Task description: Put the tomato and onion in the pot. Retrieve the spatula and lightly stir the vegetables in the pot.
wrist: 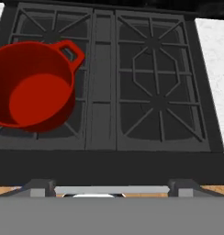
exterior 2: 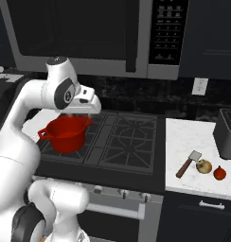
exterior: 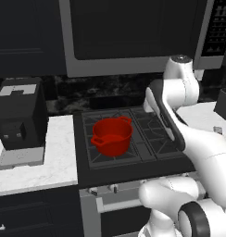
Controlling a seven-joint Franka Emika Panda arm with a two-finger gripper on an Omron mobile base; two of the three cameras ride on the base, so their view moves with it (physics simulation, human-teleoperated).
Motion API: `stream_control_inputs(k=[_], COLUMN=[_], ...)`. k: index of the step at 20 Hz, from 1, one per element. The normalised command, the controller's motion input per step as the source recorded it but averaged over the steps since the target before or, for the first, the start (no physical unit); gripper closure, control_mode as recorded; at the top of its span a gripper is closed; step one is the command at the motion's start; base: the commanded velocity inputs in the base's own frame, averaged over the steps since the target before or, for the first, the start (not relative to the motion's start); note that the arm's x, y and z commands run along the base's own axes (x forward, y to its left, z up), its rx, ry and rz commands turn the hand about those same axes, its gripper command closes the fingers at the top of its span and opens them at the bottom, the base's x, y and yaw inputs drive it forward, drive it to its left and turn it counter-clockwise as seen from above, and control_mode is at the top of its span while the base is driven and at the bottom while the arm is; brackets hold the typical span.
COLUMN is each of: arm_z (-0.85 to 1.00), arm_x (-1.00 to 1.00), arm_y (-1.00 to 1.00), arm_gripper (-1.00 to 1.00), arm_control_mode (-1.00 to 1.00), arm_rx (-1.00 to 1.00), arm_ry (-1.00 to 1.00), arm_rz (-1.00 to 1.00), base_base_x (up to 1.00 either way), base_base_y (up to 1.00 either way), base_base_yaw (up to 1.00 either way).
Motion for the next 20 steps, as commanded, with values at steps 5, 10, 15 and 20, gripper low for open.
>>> stream_control_inputs(k=[5, 10, 15, 20], arm_z=[-0.39, -0.25, -0.19, -0.2], arm_x=[-0.26, -0.25, -0.23, -0.17], arm_y=[-0.83, -0.96, -1.0, -1.0], arm_gripper=[-1.0, -1.0, -1.0, -1.0], arm_control_mode=[-1.0, -1.0, -1.0, -1.0], arm_rx=[-0.04, 0.07, 0.06, 0.08], arm_ry=[-0.01, 0.0, 0.0, 0.0], arm_rz=[-0.16, -0.16, -0.12, -0.18], base_base_x=[0.0, 0.0, 0.0, 0.0], base_base_y=[0.0, 0.0, 0.0, 0.0], base_base_yaw=[0.0, 0.0, 0.0, 0.0])
